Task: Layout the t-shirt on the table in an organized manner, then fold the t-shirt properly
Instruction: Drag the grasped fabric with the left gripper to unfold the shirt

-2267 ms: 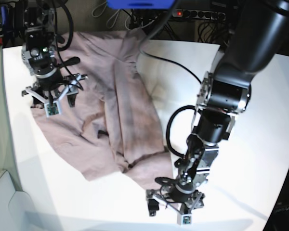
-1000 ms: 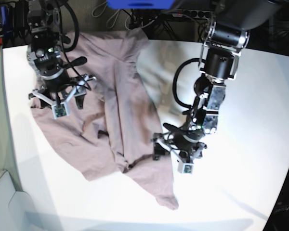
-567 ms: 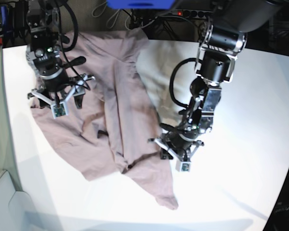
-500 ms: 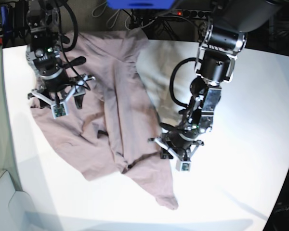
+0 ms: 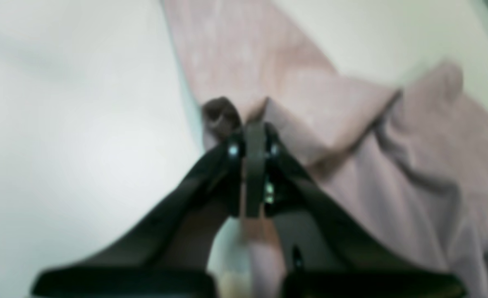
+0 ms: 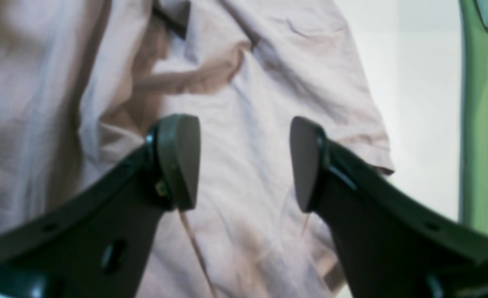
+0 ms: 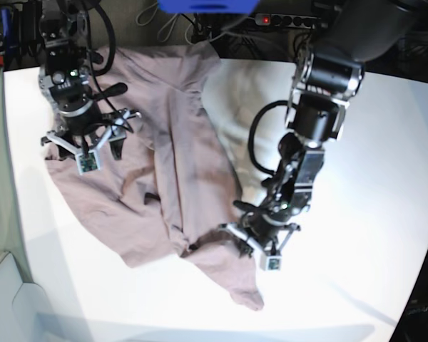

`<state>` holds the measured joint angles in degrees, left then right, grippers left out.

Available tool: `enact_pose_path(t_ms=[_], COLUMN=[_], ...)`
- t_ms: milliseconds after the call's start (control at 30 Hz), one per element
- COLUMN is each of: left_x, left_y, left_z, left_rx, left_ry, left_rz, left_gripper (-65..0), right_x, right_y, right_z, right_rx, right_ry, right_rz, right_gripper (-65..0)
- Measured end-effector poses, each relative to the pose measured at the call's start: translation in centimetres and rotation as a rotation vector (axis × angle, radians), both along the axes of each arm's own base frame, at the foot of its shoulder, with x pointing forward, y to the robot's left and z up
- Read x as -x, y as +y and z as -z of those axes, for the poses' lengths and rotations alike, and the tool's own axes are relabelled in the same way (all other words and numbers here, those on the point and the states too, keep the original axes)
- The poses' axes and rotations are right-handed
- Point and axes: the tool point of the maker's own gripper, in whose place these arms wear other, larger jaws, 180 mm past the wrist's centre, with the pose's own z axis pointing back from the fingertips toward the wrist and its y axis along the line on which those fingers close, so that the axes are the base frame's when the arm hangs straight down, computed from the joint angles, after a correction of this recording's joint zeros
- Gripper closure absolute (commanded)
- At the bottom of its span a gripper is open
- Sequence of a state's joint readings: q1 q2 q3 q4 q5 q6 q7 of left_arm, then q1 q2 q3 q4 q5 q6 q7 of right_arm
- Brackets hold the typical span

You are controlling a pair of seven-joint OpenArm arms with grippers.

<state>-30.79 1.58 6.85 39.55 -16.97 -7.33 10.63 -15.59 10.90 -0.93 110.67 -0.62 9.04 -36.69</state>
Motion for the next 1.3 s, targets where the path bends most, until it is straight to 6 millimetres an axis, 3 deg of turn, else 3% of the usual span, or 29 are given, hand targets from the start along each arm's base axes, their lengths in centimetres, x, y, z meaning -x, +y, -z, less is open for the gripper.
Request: enact_pose_path(t_ms=[133,200,433,633,733,900,967,1133,1300], left_x=[-0.5,-0.8,-4.8,-7.1,-7.4,-6.4,-6.2,-6.4,-5.7], left_y=[-1.7,-2.6,-6.8,-6.6,-6.3,-5.9,-5.8,-5.8,-5.9], left_z=[1.3,0.6,-9.2,-13.3,-12.5,-8.8,-7.9,-8.4,-7.1], left_rx=[0.014,0.028,0.102,0.076,-0.011,-0.056,-0.06,-0.059,-0.058], left_ry=[0.033,0.021,-0.192,-0.267,-0.263,-0.209,-0.19,-0.209,-0.183], left_rz=[-0.001,0.008,0.053,0.062,0.082,0.084,0.083,0.082,0.084], left_gripper=[-0.3,-0.3,-0.3,-0.3,-0.3,-0.9,-4.5,-20.2,-28.2], right_x=[0.1,0.1,0.9,1.0,1.0,1.5,1.5,1.5,1.6], right_y=[0.0,0.0,0.0,0.1,0.1,0.1,0.1,0.1,0.1], right_z=[0.1,0.1,0.8,0.8,0.8,1.2,1.2,1.2,1.2], right_rx=[-0.001,0.002,0.001,-0.003,-0.004,-0.004,-0.004,-0.005,-0.005], right_ry=[0.005,0.005,0.029,0.029,0.029,0.044,0.043,0.045,0.045], right_rz=[0.001,0.001,0.001,0.003,0.003,0.003,0.003,0.002,0.002], right_gripper=[-34.4,-34.4,-34.4,-34.4,-34.4,-34.4,-34.4,-34.4,-34.4])
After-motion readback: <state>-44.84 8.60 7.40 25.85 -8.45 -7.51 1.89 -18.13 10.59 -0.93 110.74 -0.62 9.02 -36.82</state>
